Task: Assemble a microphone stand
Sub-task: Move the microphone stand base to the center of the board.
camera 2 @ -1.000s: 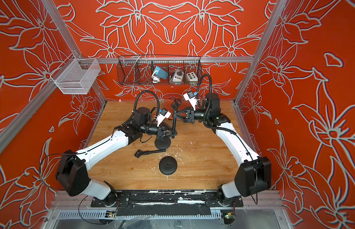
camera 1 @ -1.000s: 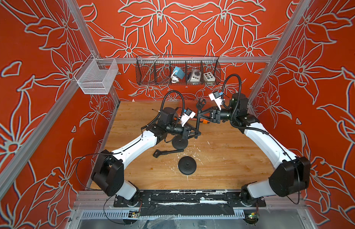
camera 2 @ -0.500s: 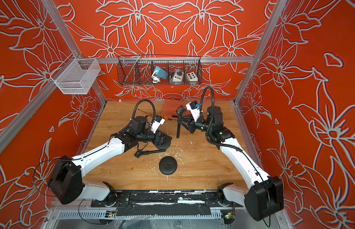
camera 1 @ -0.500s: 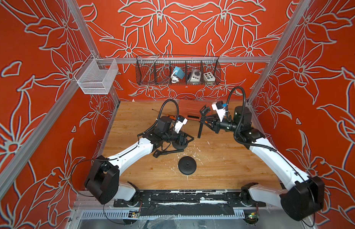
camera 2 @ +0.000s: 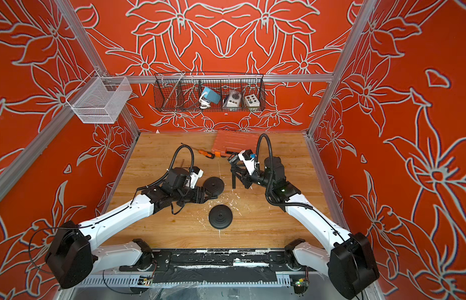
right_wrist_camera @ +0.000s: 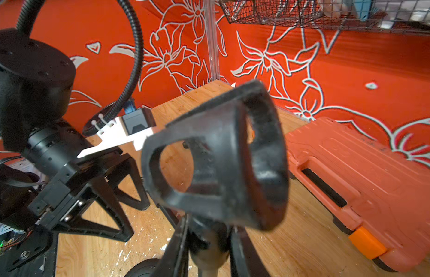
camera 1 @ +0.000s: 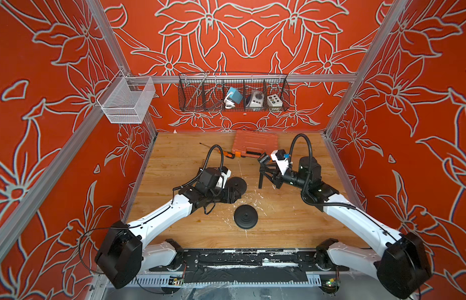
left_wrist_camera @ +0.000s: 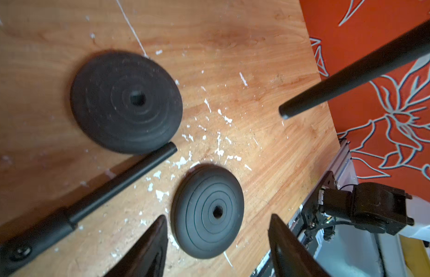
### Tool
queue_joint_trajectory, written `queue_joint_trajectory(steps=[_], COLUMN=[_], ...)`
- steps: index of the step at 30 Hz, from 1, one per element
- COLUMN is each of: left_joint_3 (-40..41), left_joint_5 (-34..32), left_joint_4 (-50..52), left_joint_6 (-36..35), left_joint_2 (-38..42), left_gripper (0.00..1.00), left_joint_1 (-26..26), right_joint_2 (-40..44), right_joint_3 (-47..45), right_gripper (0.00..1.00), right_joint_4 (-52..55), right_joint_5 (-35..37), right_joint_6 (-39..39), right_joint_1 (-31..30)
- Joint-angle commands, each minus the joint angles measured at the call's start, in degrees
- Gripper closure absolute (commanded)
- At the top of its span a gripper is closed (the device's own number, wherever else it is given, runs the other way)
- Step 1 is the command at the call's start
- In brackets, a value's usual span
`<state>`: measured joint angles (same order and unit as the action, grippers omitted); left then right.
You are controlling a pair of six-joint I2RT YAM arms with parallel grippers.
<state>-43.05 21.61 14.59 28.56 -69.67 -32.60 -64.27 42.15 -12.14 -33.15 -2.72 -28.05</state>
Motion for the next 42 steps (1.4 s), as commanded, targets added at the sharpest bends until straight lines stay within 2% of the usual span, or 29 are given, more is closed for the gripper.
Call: queue_joint_trajectory(steps=[1,11,15,28,36,42], left_joint_3=[0.8,3.7,5.4,5.1,2.3,-4.4], left_joint_5=[0.7,2.1,5.7,9.7,11.1,8.3], left_joint_4=[6.3,11.5,9.0,-1.3,-9.4,-11.5], left_joint_6=[6.6,12.6,15.4,19.4,21.5,20.1], left_joint_2=[-0.8,-2.1,-3.2,-12.4,-19.6,-24.7], left_gripper=[0.35,0.31,0.30,0.30,0.31,0.31], left_joint_1=[-1.9,-6.0,-6.7,-11.1,-11.5,-11.2], right_joint_2=[2.5,5.8,5.8,5.3,5.9,6.1], right_joint_3=[-2.9,-5.7,-6.0,-6.3,-7.2,-7.7], right_gripper=[1.00,1.00,1.00,1.00,1.00,1.00], right_joint_4=[-4.2,-1.6,-1.9,-1.6,-1.0,-0.7], right_joint_5=[1.2,4.9,5.1,6.2,7.2,7.9], right_joint_6=[-0.2,0.0,-0.3,1.0,2.6,3.3], right_joint_1=[-0.7,-1.0,-1.0,-1.0,-1.0,-1.0])
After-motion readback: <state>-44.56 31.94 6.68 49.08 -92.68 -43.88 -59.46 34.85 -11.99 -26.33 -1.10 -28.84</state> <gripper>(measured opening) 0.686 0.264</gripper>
